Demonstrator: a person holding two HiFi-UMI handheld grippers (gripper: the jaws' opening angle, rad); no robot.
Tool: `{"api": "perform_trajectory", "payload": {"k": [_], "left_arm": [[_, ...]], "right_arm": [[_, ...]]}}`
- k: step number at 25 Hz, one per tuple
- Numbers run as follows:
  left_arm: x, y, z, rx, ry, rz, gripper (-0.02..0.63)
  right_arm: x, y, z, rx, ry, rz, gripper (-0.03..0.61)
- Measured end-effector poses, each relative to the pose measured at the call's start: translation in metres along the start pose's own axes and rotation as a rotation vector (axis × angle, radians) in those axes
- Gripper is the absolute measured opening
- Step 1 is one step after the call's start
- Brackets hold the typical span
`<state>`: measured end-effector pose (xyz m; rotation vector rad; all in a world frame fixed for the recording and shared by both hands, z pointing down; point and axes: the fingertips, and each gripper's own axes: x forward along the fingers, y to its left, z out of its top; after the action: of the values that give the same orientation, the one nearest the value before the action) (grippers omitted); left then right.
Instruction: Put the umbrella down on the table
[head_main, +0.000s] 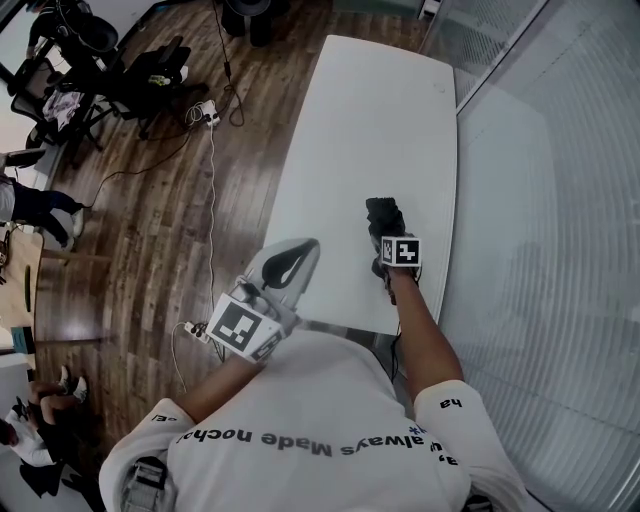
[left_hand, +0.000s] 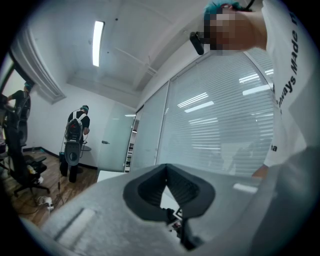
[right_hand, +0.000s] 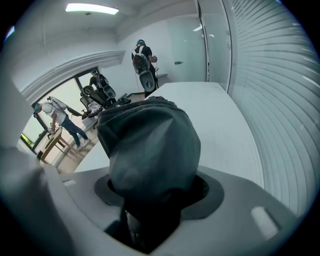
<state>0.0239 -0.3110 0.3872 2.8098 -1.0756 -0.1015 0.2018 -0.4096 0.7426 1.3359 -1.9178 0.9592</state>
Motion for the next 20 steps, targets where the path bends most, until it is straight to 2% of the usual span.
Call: {"api": "perform_trajectory", "payload": {"k": [7,20], "left_arm": [[-0.003,0.005,-0.006,-0.007,0.010,0.012,0.003],[-0.006,0.013,0.002,0.005,0.018,0.026,0.003]], "right_arm": [[0.030,-0.012,-0.019,0.007,0.138,-0.032,0.261],[0.048,-0.013,-0.037,-0.015,0.258,-0.050,0.268]]}}
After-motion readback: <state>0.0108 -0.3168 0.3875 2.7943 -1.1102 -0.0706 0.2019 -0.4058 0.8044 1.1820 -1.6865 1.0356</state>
